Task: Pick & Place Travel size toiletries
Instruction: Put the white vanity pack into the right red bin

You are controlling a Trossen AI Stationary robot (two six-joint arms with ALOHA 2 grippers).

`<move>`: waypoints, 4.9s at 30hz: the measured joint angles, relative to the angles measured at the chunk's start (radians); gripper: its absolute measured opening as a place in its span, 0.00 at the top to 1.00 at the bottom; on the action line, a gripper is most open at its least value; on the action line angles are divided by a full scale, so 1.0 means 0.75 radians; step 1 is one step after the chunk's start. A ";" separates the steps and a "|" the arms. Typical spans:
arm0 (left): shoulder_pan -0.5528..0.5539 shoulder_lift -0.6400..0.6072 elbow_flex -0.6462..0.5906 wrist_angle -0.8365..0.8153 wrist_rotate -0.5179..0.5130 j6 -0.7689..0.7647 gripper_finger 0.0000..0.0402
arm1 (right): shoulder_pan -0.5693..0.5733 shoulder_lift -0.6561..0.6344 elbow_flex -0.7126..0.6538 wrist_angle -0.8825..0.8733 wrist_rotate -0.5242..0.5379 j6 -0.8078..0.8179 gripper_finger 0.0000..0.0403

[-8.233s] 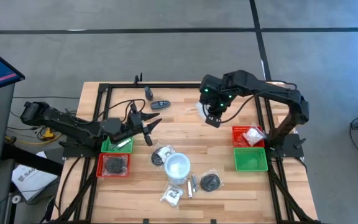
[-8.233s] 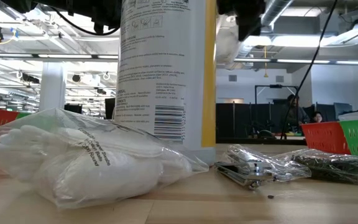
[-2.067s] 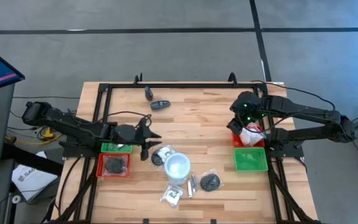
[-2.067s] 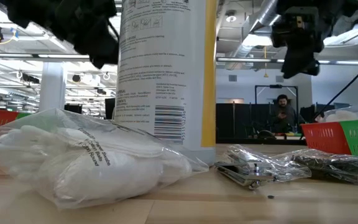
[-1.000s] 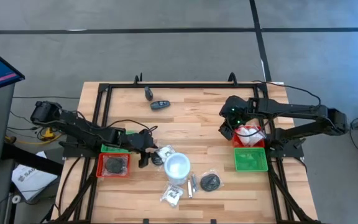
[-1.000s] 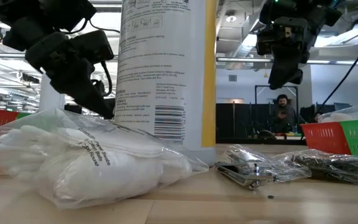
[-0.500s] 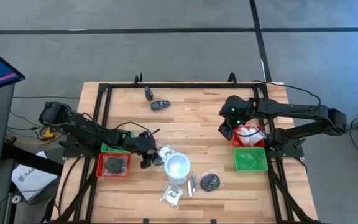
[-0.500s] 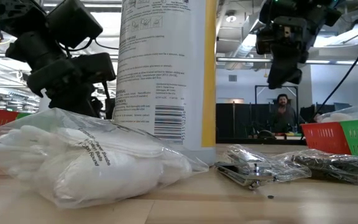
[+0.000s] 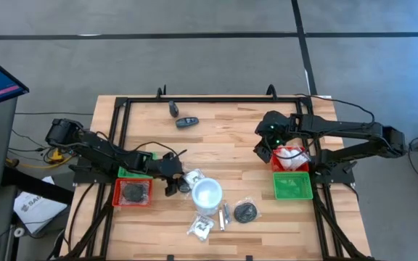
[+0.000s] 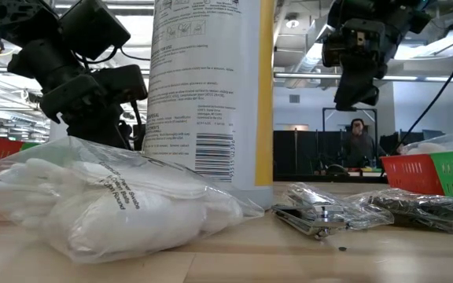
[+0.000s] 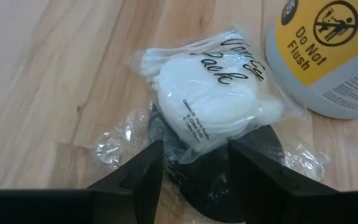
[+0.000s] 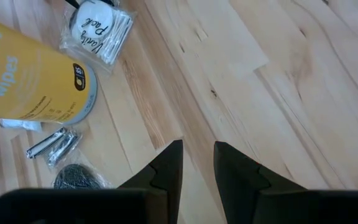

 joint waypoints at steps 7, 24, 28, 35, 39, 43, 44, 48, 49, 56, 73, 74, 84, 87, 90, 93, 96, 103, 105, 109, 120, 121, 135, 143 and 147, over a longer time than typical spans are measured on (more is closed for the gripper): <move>0.000 0.000 0.000 0.003 -0.010 0.000 0.70 | 0.000 0.000 0.000 0.004 0.000 0.000 0.80; 0.000 0.000 0.000 0.004 -0.018 -0.003 1.00 | 0.000 0.000 0.000 0.004 0.000 0.001 0.80; 0.000 -0.017 0.000 -0.003 -0.017 0.010 1.00 | 0.000 -0.001 0.000 0.004 0.000 0.002 0.80; 0.000 -0.171 0.001 -0.058 -0.044 0.032 1.00 | 0.000 -0.001 0.000 0.006 0.000 0.002 0.80; 0.000 -0.288 0.001 -0.151 -0.101 0.032 1.00 | 0.000 -0.001 0.000 0.013 0.000 0.001 0.80; 0.000 -0.386 0.001 -0.155 -0.123 0.035 1.00 | 0.000 -0.001 0.000 0.016 0.000 0.001 0.80; 0.000 -0.408 0.001 -0.153 -0.144 0.035 1.00 | 0.000 -0.001 0.000 0.016 0.000 0.001 0.80; 0.000 -0.503 0.001 -0.154 -0.222 0.092 1.00 | 0.000 -0.001 0.000 0.040 0.001 0.001 0.80; 0.000 -0.524 0.001 -0.156 -0.247 0.096 1.00 | 0.000 -0.001 0.000 0.051 0.001 0.001 0.80; 0.000 -0.668 0.002 -0.119 -0.414 0.103 1.00 | 0.000 -0.001 0.000 0.097 0.000 0.001 0.80; 0.084 -0.717 0.002 0.317 -0.475 0.201 1.00 | 0.050 -0.001 0.000 0.433 0.000 -0.125 0.80; 0.090 -0.717 0.002 0.337 -0.475 0.201 1.00 | 0.062 -0.001 0.000 0.461 0.000 -0.140 0.80; 0.115 -0.716 0.002 0.522 -0.464 0.240 1.00 | 0.150 -0.001 0.000 0.668 0.000 -0.280 0.80; 0.115 -0.716 0.002 0.567 -0.464 0.242 1.00 | 0.150 -0.001 0.000 0.714 0.000 -0.280 0.80; 0.115 -0.704 0.002 0.623 -0.464 0.245 1.00 | 0.150 -0.001 -0.001 0.746 0.000 -0.280 0.80; 0.115 -0.680 0.002 0.672 -0.464 0.267 1.00 | 0.156 0.025 0.000 0.835 0.001 -0.280 0.80; 0.119 -0.639 0.004 0.731 -0.463 0.277 1.00 | 0.166 0.046 -0.001 0.924 0.000 -0.280 0.80; 0.148 -0.547 0.007 0.906 -0.422 0.305 1.00 | 0.197 0.114 -0.002 1.077 0.000 -0.369 0.80; 0.164 -0.529 0.025 0.900 -0.413 0.304 1.00 | 0.206 0.129 0.000 1.141 0.000 -0.387 0.80; 0.187 -0.457 0.100 0.906 -0.370 0.305 1.00 | 0.229 0.161 -0.002 1.211 0.001 -0.419 0.80; 0.231 -0.244 0.268 0.902 -0.276 0.316 1.00 | 0.237 0.198 0.000 1.264 0.013 -0.450 0.76; 0.232 -0.234 0.277 0.900 -0.276 0.326 1.00 | 0.237 0.199 0.000 1.257 0.013 -0.451 0.74; 0.231 -0.216 0.303 0.912 -0.265 0.340 1.00 | 0.235 0.199 -0.001 1.265 0.096 -0.490 0.57; 0.231 -0.216 0.303 0.911 -0.265 0.344 1.00 | 0.235 0.199 0.000 1.198 0.146 -0.510 0.58; 0.231 -0.216 0.303 0.911 -0.264 0.360 1.00 | 0.228 0.199 -0.001 1.144 0.146 -0.510 0.61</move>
